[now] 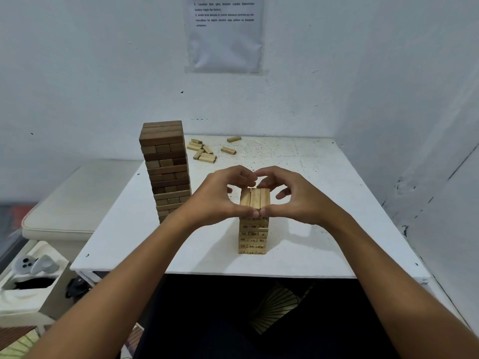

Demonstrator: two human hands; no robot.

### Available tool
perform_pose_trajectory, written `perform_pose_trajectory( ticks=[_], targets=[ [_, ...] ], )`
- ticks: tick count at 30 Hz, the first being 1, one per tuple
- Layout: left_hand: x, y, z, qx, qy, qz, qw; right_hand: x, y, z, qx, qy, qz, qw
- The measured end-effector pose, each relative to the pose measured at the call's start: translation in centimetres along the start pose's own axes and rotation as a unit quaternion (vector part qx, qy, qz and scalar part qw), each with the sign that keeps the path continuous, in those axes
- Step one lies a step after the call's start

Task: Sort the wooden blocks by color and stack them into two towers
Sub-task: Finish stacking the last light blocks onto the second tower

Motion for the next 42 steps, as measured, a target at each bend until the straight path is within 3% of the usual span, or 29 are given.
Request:
perform_pose_trajectory(
  ticks=[28, 35, 42],
  targets=[
    [-0.1, -0.3, 0.0, 0.007, -0.005, 0.019, 1.000, -0.1, -0.1, -0.5, 0.000, -0.005, -0.004, 1.000],
    [-1.7, -1.4, 3.0, 0.047, 0.010, 0.040, 0.998, -2.4, -0.2, -2.6, -0.009, -0.009, 0.042, 0.999],
    [-6.0, -3.4, 9.5, 0.142, 0.052, 0.074, 0.986, -6.2, 1.0, -7.5, -0.050, -0.039, 0.108, 0.992]
  ],
)
Point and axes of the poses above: each hand's wrist, its own y-axis towards the middle knuckle, its own x-axis out of the palm, z = x × y, the point moved 8 cm from there along y, towards the middle knuckle, and after that the axes turned 11 degrees about -x, right-handed, at the moved point
